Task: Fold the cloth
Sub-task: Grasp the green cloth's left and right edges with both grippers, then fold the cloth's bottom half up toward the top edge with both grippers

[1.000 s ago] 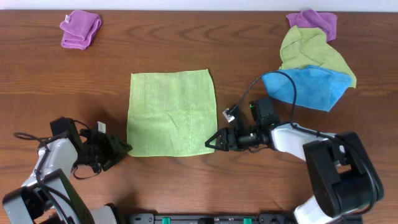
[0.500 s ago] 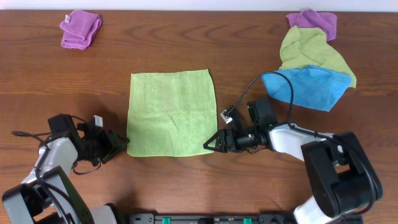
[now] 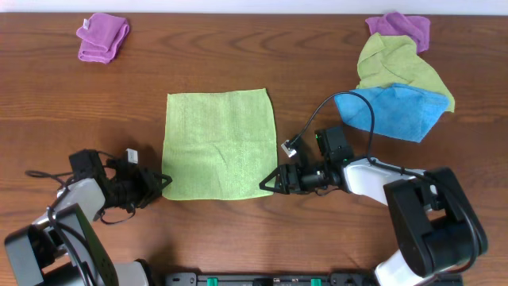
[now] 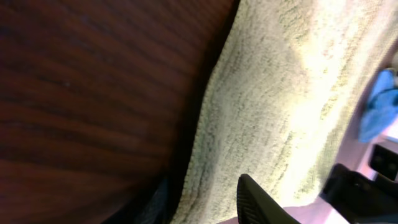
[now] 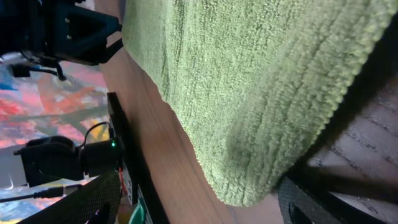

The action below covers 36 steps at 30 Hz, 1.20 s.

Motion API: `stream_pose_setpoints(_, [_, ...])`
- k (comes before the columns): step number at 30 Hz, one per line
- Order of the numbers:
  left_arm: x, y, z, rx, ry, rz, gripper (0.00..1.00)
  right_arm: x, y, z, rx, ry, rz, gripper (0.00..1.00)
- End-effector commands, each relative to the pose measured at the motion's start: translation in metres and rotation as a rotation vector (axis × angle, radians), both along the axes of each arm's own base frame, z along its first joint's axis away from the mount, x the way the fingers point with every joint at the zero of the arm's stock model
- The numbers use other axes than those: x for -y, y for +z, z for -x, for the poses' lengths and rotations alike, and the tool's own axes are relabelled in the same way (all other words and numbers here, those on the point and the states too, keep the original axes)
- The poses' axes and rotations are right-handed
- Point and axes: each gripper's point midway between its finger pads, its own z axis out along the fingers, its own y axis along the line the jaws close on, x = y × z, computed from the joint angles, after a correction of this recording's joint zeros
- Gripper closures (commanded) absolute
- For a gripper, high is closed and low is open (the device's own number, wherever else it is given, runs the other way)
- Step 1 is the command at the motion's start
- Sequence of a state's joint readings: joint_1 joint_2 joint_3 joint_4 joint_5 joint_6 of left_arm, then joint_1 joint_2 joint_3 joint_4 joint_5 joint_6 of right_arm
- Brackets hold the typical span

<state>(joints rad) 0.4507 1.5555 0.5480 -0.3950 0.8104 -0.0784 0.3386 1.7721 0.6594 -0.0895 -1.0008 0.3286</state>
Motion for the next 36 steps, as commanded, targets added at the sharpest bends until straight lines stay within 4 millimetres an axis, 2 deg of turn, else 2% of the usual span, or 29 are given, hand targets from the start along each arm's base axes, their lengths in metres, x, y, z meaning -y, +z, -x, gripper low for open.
stream_pose_setpoints(1, [0.008,-0.013,0.014,-0.055,0.007,0.055,0.62,0.008,-0.024,0.006,-0.032,-0.023,0.094,0.19])
stream_pose_setpoints(5, [0.009,-0.018,0.015,-0.070,0.007,0.063,0.61,0.008,-0.024,0.006,-0.039,-0.027,0.095,0.23])
stream_pose_setpoints(7, [0.010,-0.020,0.017,-0.083,0.007,0.074,0.67,0.008,-0.024,0.006,-0.047,-0.033,0.095,0.23])
stream_pose_setpoints(9, [0.011,-0.021,0.020,-0.098,0.007,0.081,0.67,0.008,-0.024,0.006,-0.056,-0.039,0.096,0.26])
stream_pose_setpoints(13, [0.012,-0.021,0.020,-0.101,0.007,0.082,0.77,0.008,-0.024,0.006,-0.064,-0.043,0.097,0.52])
stream_pose_setpoints(15, [0.012,-0.021,0.020,-0.101,0.007,0.082,0.88,0.008,-0.024,0.006,-0.075,-0.051,0.098,0.73])
stream_pose_setpoints(16, [0.012,-0.021,0.020,-0.101,0.008,0.082,0.93,0.008,-0.024,0.006,-0.074,-0.051,0.098,0.78])
stream_pose_setpoints(20, [0.012,-0.021,0.020,-0.101,0.008,0.083,0.94,0.007,-0.023,0.004,-0.083,-0.065,0.095,0.97])
stream_pose_setpoints(24, [0.014,-0.015,0.015,-0.076,0.012,0.115,0.94,0.002,-0.015,0.002,-0.080,-0.056,0.045,0.99])
stream_pose_setpoints(29, [0.017,0.009,-0.010,0.030,0.009,0.199,0.94,-0.011,0.012,-0.009,-0.035,-0.025,-0.061,0.98])
stream_pose_setpoints(32, [0.015,0.030,-0.030,0.109,-0.006,0.234,0.94,-0.017,0.035,-0.023,0.036,-0.019,-0.095,0.99])
stream_pose_setpoints(36, [0.009,0.058,-0.058,0.197,-0.042,0.187,0.94,-0.019,0.058,-0.048,0.140,-0.054,-0.083,0.98])
